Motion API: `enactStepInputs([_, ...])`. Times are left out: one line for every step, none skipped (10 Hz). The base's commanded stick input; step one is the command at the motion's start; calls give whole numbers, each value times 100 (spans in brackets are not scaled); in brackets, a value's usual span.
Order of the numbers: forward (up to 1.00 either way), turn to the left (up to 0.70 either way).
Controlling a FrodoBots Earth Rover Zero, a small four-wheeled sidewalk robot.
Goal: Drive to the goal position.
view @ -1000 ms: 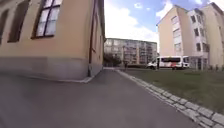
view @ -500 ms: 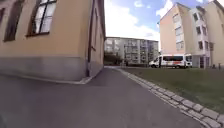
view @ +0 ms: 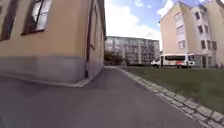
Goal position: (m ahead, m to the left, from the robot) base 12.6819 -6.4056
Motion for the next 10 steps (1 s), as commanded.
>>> enactStepInputs([85,1])
enactStepInputs([85,1])
enactStepInputs([85,1])
enactStepInputs([85,1])
enactStepInputs([85,1])
enactStepInputs([85,1])
enactStepInputs([85,1])
enactStepInputs([85,1])
enactStepInputs([85,1])
enactStepInputs([85,1])
